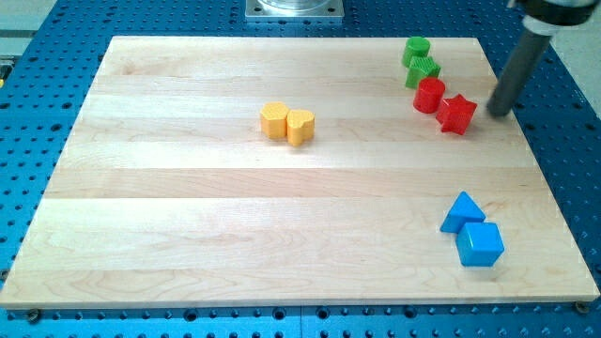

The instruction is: Make a vertical line using yellow blocks and blue blocks

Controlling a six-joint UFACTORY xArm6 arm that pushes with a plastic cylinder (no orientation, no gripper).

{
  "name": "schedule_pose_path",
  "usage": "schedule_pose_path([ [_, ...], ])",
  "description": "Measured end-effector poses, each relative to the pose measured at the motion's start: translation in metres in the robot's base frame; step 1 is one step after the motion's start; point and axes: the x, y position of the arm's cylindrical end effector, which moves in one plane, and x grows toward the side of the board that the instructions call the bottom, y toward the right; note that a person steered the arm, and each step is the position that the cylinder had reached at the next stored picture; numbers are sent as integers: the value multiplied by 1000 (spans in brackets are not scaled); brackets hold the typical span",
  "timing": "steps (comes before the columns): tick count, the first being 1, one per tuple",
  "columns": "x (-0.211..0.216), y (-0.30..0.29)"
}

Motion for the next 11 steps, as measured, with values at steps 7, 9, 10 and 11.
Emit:
schedule_pose_path([
  [7, 251, -34],
  [9, 219, -28],
  [10, 195, -45],
  [11, 215, -174],
])
